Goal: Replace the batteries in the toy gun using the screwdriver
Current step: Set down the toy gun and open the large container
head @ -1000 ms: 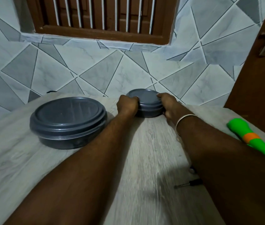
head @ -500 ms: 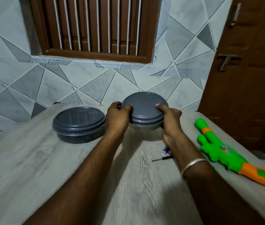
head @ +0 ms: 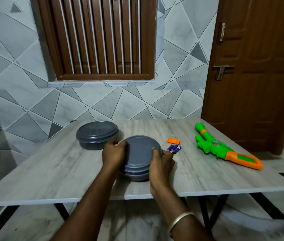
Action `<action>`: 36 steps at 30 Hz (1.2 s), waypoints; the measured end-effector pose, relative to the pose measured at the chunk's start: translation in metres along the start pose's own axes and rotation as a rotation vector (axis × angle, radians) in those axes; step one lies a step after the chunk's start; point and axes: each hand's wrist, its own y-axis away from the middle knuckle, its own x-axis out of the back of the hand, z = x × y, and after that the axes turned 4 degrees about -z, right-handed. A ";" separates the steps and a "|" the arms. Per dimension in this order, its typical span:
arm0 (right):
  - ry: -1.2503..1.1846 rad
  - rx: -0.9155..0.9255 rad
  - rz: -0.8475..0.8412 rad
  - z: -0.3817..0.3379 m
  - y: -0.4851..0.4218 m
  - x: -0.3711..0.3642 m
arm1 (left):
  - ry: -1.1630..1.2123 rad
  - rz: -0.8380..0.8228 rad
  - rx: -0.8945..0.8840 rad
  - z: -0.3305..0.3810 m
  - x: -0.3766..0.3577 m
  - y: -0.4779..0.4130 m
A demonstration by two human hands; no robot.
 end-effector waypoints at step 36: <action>0.117 0.058 -0.111 0.008 -0.002 0.020 | -0.568 -0.151 -0.117 0.003 -0.019 -0.013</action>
